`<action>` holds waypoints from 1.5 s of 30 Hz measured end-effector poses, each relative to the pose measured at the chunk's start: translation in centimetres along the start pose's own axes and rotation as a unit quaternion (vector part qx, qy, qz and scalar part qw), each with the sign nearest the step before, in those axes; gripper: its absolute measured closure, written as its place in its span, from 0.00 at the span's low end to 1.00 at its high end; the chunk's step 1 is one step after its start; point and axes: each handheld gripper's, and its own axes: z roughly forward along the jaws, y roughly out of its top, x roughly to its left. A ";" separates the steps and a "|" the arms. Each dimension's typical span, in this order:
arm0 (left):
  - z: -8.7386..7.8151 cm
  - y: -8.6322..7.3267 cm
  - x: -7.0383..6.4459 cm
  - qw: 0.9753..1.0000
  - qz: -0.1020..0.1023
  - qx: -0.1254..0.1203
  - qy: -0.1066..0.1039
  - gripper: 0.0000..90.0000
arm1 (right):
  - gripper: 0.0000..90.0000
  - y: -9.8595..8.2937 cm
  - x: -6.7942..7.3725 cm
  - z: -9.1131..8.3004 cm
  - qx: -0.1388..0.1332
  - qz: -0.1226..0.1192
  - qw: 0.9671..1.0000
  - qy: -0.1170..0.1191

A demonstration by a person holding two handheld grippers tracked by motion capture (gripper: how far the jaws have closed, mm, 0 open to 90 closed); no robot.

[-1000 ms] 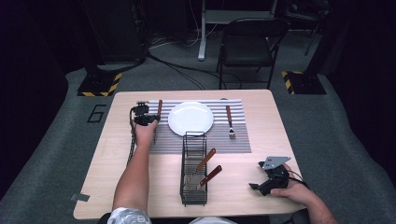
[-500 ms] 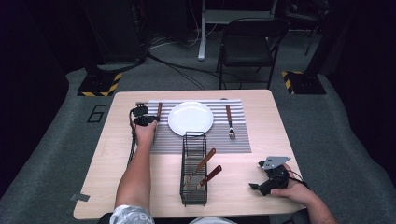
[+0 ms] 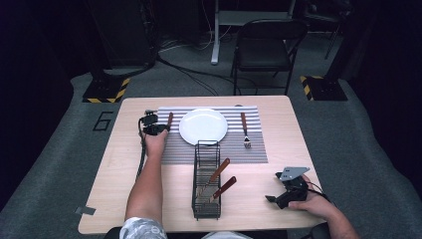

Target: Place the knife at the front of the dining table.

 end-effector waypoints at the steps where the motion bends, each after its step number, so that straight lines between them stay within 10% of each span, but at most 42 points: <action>1: 0.0 0.0 0.0 1.000 -0.003 0.001 0.001 0.89 | 0.00 0.0 0.0 0.0 0.000 0.000 1.000 0.000; 29: -0.4 -0.3 0.9 1.000 -0.021 -0.009 0.006 0.82 | 0.00 0.0 -0.1 0.0 -0.001 -0.004 1.000 0.000; 45: -3.3 0.1 1.9 0.999 -0.013 -0.032 0.007 0.69 | 0.00 0.0 -0.1 0.0 -0.001 -0.004 1.000 0.000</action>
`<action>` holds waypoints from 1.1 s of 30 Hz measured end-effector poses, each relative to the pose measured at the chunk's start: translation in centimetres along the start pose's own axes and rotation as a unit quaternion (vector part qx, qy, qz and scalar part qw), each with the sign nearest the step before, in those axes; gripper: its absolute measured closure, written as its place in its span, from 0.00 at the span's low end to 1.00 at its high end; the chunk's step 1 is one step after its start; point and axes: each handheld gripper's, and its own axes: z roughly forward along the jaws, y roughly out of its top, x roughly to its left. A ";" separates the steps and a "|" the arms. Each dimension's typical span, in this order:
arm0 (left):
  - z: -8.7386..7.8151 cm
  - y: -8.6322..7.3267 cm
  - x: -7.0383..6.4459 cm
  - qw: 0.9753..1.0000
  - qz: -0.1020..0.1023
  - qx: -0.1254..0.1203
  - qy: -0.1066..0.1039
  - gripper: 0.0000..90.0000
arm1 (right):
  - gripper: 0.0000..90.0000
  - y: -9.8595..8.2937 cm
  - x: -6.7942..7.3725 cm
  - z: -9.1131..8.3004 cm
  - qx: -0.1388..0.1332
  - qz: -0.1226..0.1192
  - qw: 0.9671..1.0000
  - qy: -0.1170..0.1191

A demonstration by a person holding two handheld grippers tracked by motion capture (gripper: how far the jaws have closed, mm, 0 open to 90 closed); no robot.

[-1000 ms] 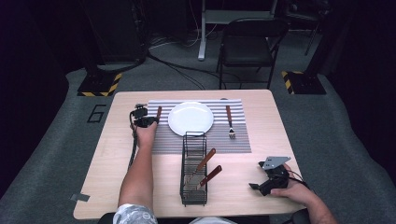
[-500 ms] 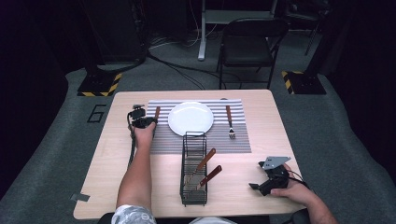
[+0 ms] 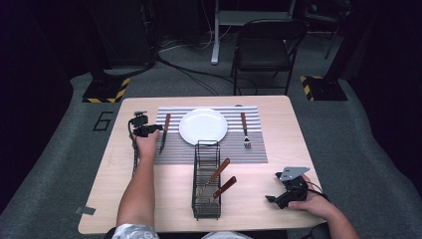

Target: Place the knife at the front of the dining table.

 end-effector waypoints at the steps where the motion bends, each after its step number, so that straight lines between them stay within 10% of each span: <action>1: -0.3 0.1 -0.1 1.000 0.005 -0.001 -0.003 0.68 | 0.00 0.0 0.0 0.0 0.000 0.000 1.000 0.000; 14: -4.4 0.7 -1.5 0.998 0.056 -0.016 -0.036 0.56 | 0.00 0.0 0.1 0.0 0.000 0.003 1.000 0.000; 33: -10.0 0.7 -4.9 0.987 0.127 -0.059 -0.073 0.56 | 0.00 0.0 0.1 0.0 0.001 0.004 1.000 0.000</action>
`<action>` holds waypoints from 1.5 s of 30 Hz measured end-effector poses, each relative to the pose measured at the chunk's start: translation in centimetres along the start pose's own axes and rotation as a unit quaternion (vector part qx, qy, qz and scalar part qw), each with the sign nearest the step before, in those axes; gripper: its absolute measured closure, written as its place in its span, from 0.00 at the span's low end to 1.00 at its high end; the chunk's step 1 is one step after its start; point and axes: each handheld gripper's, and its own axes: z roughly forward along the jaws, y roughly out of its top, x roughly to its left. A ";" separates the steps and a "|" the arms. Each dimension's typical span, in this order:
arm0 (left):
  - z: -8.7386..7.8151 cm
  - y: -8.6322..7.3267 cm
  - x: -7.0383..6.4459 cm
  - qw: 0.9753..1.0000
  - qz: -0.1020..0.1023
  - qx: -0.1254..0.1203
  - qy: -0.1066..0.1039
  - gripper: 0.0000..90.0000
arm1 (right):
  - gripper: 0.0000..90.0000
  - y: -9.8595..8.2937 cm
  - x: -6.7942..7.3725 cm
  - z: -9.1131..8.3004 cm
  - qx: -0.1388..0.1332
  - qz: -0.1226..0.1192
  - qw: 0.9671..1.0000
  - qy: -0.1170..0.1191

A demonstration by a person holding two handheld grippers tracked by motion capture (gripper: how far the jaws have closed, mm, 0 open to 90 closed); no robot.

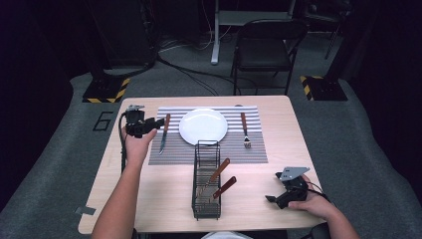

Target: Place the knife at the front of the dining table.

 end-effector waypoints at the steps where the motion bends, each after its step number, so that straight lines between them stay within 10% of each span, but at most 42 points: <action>1: -0.3 0.0 -0.2 1.000 0.002 0.002 -0.003 0.55 | 0.00 0.0 0.0 0.0 -0.001 -0.002 1.000 0.000; 28: -2.4 -5.8 -2.4 0.998 0.052 0.006 -0.033 0.51 | 0.00 0.0 0.0 0.0 0.000 0.000 1.000 0.000; 45: -2.9 -9.7 -0.5 0.996 0.082 0.040 -0.005 0.42 | 0.00 0.0 -0.1 0.0 -0.002 -0.003 1.000 -0.001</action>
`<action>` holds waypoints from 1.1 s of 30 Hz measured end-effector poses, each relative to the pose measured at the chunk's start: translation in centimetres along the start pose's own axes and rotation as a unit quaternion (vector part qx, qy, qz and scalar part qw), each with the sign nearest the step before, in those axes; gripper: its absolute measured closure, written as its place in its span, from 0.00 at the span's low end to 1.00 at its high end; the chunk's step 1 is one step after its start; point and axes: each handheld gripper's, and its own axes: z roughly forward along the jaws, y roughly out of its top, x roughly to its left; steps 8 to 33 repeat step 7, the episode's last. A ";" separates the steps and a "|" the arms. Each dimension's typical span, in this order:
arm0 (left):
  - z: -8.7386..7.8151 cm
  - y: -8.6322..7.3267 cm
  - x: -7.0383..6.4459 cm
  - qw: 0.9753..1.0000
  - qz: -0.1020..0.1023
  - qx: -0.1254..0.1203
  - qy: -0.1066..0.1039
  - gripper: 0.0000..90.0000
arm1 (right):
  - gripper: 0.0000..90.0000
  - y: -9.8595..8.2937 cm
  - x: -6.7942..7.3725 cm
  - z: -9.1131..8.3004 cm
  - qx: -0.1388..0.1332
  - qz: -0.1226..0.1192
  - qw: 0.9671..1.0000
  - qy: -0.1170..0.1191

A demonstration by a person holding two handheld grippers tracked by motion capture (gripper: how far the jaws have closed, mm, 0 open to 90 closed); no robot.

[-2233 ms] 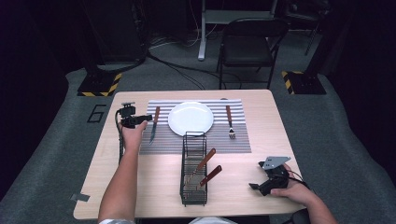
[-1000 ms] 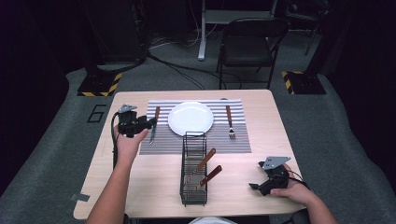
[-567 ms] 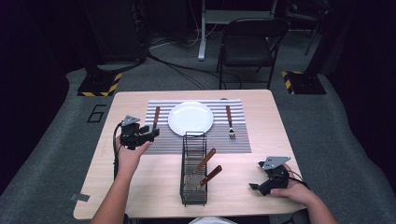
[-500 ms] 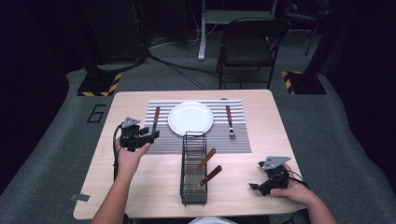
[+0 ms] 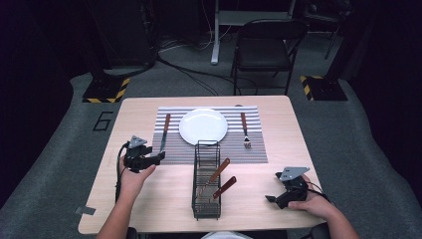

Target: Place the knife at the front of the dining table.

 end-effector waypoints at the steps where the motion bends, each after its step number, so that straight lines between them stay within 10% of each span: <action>1: 0.0 -0.3 0.2 1.000 0.001 -0.001 0.002 0.41 | 0.00 0.0 0.0 0.0 0.000 0.000 1.000 0.000; 33: -0.2 -2.0 1.4 1.000 0.000 0.013 0.011 0.39 | 0.00 0.0 0.0 0.0 0.000 0.000 1.000 0.000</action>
